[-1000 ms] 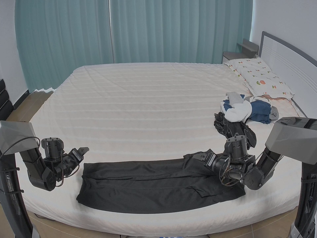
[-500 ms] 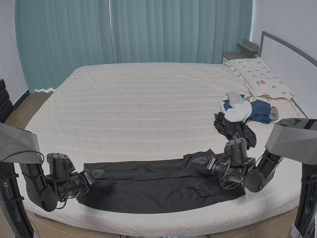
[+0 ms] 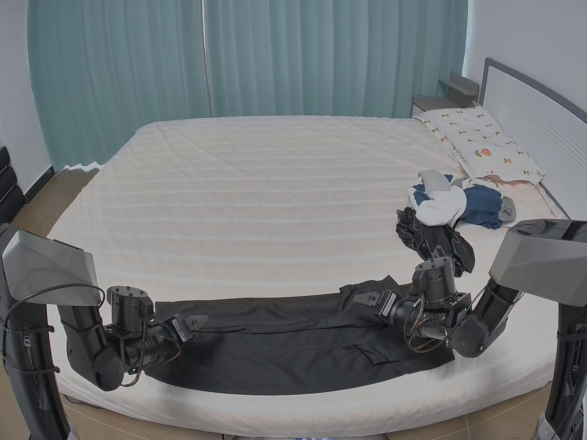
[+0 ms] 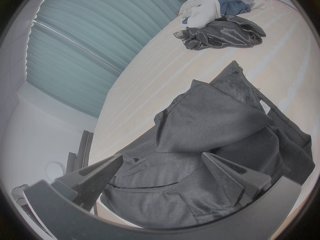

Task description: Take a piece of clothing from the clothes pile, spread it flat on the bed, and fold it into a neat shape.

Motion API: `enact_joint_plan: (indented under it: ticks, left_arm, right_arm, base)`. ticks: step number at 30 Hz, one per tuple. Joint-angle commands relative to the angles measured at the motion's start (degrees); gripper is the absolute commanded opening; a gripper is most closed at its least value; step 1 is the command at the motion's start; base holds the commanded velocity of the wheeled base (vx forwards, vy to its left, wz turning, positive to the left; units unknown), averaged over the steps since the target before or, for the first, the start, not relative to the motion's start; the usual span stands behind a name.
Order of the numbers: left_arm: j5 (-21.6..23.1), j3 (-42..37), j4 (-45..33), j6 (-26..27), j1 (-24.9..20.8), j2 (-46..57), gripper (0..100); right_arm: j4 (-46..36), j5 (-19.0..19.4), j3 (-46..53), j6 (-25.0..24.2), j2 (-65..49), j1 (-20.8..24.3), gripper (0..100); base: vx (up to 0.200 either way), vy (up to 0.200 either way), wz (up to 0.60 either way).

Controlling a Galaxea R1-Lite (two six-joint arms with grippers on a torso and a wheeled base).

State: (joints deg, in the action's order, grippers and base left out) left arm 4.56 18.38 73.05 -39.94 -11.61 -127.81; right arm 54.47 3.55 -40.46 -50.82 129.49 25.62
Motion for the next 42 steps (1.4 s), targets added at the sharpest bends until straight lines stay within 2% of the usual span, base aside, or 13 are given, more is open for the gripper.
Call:
enact_joint_plan:
  ticks: [1,7,13,16,17,21,29,36,42]
  left_arm:
    - [-0.8,3.0,0.0,-0.9,0.0,-5.5,100]
    - [-5.7,4.6,0.0,-1.2,0.7,-7.4,100]
    - [-6.4,4.7,0.0,-1.8,3.5,-7.2,100]
    - [-7.5,4.7,0.0,-2.8,4.0,-7.0,100]
    - [-9.0,4.6,0.0,-4.2,4.2,-7.0,100]
    - [-10.5,4.1,0.0,-4.4,5.0,-6.9,100]
    - [-10.8,3.4,0.0,-4.4,7.5,-5.3,100]
    - [-10.5,-0.5,-0.1,-4.5,7.3,0.4,100]
    - [-10.1,-0.8,-0.1,-4.7,7.2,2.7,100]
  right_arm:
    - [0.0,0.1,-0.1,-0.1,0.4,0.5,100]
    - [0.1,-0.2,-0.1,0.0,1.0,0.3,100]
    - [0.0,-1.6,0.1,0.3,0.2,-1.1,100]
    - [0.0,-1.6,0.2,0.3,0.2,-1.3,100]
    - [0.0,-1.6,0.6,0.4,0.3,-1.5,100]
    - [0.0,-1.6,0.6,0.3,0.4,-1.6,100]
    - [0.0,-1.6,0.6,0.3,0.2,-1.6,100]
    - [0.0,-1.6,0.9,0.2,0.2,-1.5,100]
    - [0.0,-1.6,1.1,0.2,-0.2,-1.5,100]
  base:
    - [0.0,0.0,0.0]
    - [0.0,0.0,0.0]
    - [0.0,0.0,0.0]
    - [0.0,0.0,0.0]
    - [0.0,0.0,0.0]
    - [0.0,0.0,0.0]
    - [0.0,0.0,0.0]
    - [0.0,0.0,0.0]
    - [0.0,0.0,0.0]
